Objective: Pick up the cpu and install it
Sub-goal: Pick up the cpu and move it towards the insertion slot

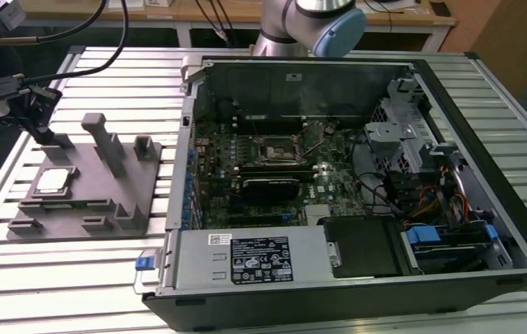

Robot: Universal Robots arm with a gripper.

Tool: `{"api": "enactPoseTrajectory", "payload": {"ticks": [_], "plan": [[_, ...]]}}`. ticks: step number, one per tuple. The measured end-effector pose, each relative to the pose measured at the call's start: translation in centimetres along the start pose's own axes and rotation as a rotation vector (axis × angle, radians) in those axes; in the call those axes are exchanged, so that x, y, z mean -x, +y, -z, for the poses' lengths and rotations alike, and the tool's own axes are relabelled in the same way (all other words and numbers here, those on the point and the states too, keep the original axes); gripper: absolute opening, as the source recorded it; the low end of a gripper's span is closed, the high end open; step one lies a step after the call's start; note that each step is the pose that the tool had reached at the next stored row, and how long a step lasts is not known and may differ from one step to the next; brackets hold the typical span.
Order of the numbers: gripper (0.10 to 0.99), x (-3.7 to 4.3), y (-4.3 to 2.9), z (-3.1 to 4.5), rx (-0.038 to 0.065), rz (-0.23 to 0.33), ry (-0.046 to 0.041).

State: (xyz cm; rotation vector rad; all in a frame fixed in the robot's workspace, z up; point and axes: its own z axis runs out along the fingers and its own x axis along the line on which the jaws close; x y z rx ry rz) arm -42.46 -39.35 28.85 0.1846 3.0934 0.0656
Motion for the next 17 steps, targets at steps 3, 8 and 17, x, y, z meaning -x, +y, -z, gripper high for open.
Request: {"api": "enactPoseTrajectory", "payload": {"ticks": [3, 8, 17], "plan": [[0.106, -0.23, -0.04, -0.26, 0.000, 0.000, 0.0003], [0.106, -0.60, -0.10, -0.65, 0.000, 0.000, 0.0011], [0.106, -1.38, -0.22, -1.30, 0.000, 0.000, 0.0019]]}}
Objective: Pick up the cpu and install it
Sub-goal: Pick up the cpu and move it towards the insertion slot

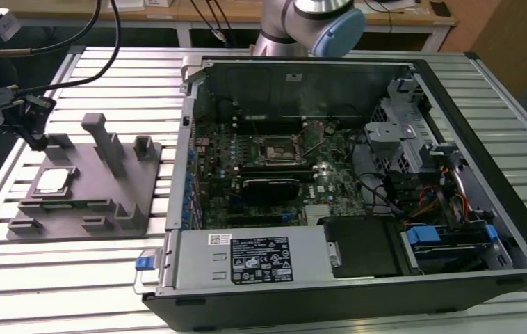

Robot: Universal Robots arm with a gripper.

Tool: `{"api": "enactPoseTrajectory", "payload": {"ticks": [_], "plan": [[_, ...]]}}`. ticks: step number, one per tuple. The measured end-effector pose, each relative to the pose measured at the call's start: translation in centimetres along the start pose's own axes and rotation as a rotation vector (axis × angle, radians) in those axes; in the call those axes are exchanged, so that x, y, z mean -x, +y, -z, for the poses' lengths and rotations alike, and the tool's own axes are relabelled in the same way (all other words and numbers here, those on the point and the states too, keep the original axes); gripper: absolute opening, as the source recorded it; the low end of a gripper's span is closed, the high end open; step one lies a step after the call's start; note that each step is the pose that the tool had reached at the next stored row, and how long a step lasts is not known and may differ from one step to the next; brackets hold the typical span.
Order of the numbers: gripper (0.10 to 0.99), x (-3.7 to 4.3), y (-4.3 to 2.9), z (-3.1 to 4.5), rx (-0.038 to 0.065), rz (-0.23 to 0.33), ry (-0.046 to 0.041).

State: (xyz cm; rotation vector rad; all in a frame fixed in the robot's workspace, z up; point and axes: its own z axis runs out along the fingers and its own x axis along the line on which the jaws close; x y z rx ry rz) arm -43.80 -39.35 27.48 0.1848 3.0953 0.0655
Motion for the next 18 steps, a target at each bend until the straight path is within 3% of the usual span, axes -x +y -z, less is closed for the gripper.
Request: {"api": "enactPoseTrajectory", "payload": {"ticks": [18], "plan": [[0.106, -1.35, -0.21, -1.15, 0.000, 0.000, 0.0021]]}}
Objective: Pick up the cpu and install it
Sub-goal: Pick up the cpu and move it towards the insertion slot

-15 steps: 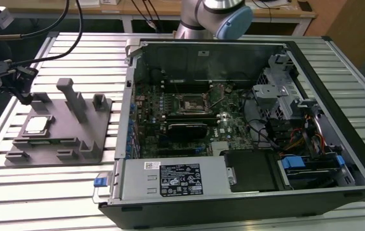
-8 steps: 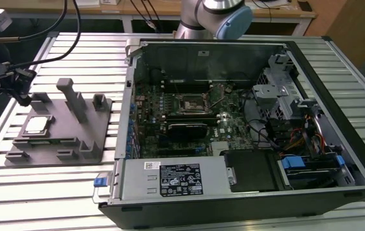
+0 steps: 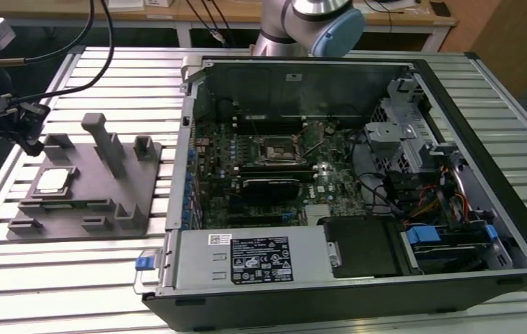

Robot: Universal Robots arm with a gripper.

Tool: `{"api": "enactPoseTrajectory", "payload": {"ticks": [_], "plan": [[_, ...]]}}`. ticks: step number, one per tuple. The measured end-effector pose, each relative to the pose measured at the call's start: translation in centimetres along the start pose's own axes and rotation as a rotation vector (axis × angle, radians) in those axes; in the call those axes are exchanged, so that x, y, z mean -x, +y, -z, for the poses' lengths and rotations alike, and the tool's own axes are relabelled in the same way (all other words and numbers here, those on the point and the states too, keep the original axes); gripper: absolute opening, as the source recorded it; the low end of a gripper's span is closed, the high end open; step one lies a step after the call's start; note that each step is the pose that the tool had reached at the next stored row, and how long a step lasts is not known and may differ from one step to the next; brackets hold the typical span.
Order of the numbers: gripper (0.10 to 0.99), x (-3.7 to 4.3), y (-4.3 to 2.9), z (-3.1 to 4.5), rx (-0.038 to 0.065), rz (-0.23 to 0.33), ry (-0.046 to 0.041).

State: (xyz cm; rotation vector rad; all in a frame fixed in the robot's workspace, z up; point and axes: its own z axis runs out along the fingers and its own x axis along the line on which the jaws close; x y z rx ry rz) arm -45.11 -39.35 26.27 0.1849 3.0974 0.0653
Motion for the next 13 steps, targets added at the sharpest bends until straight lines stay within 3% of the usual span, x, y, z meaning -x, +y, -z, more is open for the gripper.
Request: {"api": "enactPoseTrajectory", "payload": {"ticks": [13], "plan": [[0.106, -0.90, -0.14, -0.91, 0.000, 0.000, 0.0008]]}}
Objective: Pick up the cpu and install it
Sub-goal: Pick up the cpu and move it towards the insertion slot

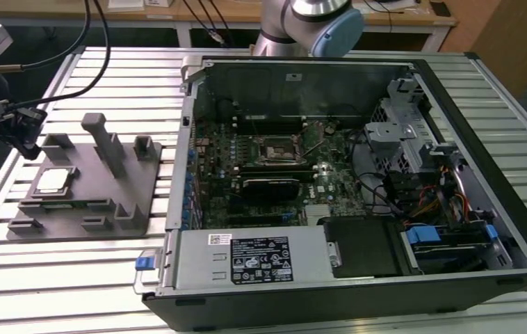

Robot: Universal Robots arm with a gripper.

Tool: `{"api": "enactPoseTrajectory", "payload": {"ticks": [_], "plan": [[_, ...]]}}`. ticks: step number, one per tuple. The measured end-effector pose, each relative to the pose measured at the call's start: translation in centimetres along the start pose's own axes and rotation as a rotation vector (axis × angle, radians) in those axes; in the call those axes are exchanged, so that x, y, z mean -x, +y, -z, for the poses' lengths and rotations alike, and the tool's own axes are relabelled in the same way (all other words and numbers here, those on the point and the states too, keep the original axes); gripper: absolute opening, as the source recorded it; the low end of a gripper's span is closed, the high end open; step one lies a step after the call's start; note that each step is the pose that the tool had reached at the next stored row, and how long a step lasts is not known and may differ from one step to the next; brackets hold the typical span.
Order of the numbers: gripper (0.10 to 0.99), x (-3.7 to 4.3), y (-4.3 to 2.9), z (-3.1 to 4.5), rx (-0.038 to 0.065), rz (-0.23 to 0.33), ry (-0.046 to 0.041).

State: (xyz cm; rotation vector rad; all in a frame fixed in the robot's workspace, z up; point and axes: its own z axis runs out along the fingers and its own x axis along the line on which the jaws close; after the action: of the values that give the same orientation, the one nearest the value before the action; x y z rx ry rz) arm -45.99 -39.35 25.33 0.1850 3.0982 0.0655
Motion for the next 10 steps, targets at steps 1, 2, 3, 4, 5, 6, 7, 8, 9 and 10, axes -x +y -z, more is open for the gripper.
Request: {"api": "enactPoseTrajectory", "payload": {"ticks": [1, 2, 3, 4, 5, 6, 7, 8, 9, 10], "plan": [[0.106, -0.04, -0.01, -0.10, 0.000, 0.000, 0.0001], [0.106, -0.07, -0.02, -0.22, 0.000, 0.000, 0.0004], [0.106, -0.09, -0.03, -0.36, 0.000, 0.000, 0.0008], [0.106, -0.10, -0.03, -0.51, 0.000, 0.000, 0.0011], [0.106, -0.11, -0.04, -0.67, 0.000, 0.000, 0.0014], [0.106, -0.11, -0.05, -0.83, 0.000, 0.000, 0.0018], [0.106, -0.12, -0.05, -0.98, 0.000, 0.000, 0.0023], [0.106, -0.13, -0.06, -1.13, 0.000, 0.000, 0.0028], [0.106, -0.13, -0.08, -1.28, -0.001, 0.000, 0.0037], [0.106, -0.13, -0.09, -1.46, -0.001, 0.000, 0.0046]]}}
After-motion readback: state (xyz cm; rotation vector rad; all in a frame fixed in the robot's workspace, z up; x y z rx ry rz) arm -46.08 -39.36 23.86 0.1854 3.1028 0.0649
